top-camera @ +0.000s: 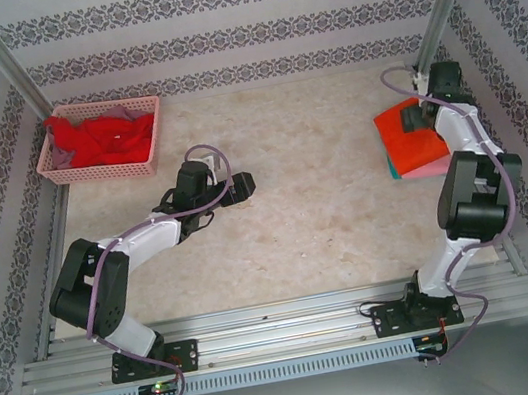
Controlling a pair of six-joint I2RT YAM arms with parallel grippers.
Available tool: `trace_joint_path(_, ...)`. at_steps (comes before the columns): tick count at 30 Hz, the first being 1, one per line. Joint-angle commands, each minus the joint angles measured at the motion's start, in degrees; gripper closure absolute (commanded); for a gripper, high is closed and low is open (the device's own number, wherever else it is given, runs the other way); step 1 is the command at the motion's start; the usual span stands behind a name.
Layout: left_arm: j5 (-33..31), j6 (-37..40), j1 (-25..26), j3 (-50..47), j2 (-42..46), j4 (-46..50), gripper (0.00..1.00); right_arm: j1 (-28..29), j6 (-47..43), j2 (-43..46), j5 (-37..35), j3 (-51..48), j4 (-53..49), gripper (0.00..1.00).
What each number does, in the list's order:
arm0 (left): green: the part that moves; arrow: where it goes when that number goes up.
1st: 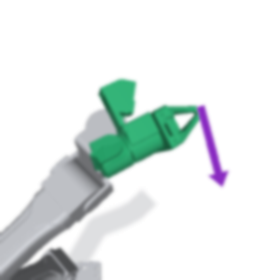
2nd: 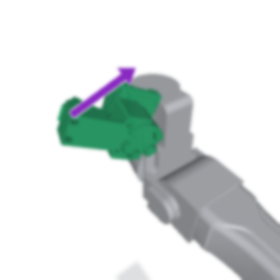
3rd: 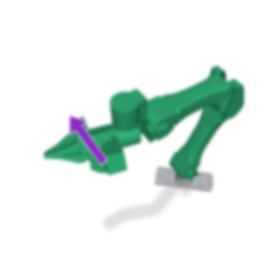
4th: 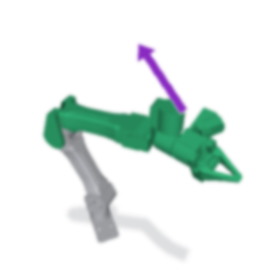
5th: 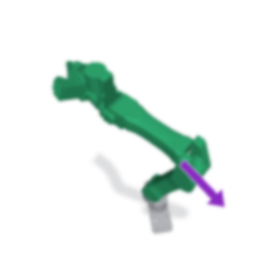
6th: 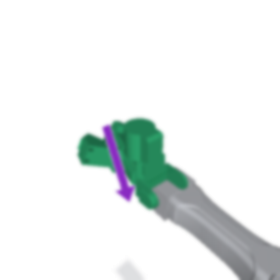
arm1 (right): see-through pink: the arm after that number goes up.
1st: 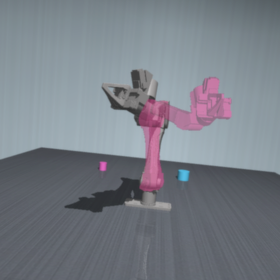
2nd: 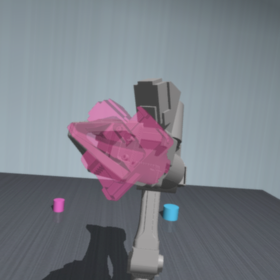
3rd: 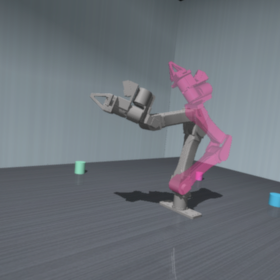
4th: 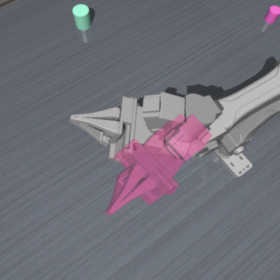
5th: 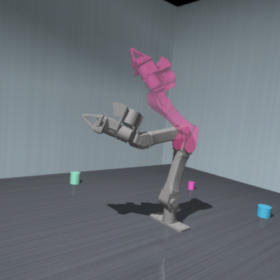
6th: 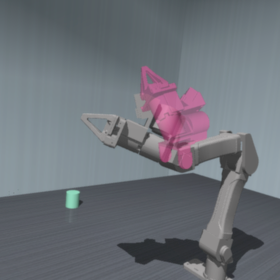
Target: Fold and stack the t-shirts
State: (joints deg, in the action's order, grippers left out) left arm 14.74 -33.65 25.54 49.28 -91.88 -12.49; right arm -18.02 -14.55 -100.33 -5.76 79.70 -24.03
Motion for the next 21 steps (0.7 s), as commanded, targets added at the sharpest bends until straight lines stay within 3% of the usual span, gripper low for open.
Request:
trace_joint_path(1,0.37,-1.18,0.47,-0.83,0.87,-2.53,0.00,-0.46,5.70,5.77,-6.53,-0.82,1.88,0.14)
trace_joint_path(5,0.77,-1.63,0.40,-0.71,0.30,-3.53,0.00,0.71,9.14,8.91,-5.24,-2.67,1.99,0.13)
trace_joint_path(10,1.48,-1.95,0.45,-0.03,-0.91,-4.55,0.00,3.20,16.83,5.20,9.38,-2.56,1.76,0.20)
trace_joint_path(12,1.86,-1.92,0.43,0.41,-1.44,-4.67,0.00,4.40,19.37,2.16,11.76,-2.30,3.18,0.20)
trace_joint_path(16,1.99,-2.20,0.52,0.01,-1.08,-5.01,0.00,3.98,22.26,-4.62,8.86,-0.15,4.53,0.17)
trace_joint_path(19,1.15,-2.12,0.50,-1.07,-0.04,-5.00,0.00,2.65,24.11,-7.61,3.24,0.28,5.52,0.03)
trace_joint_path(21,0.59,-2.01,0.54,-1.66,0.42,-5.16,0.00,1.37,26.00,-9.45,2.97,0.26,5.76,0.02)
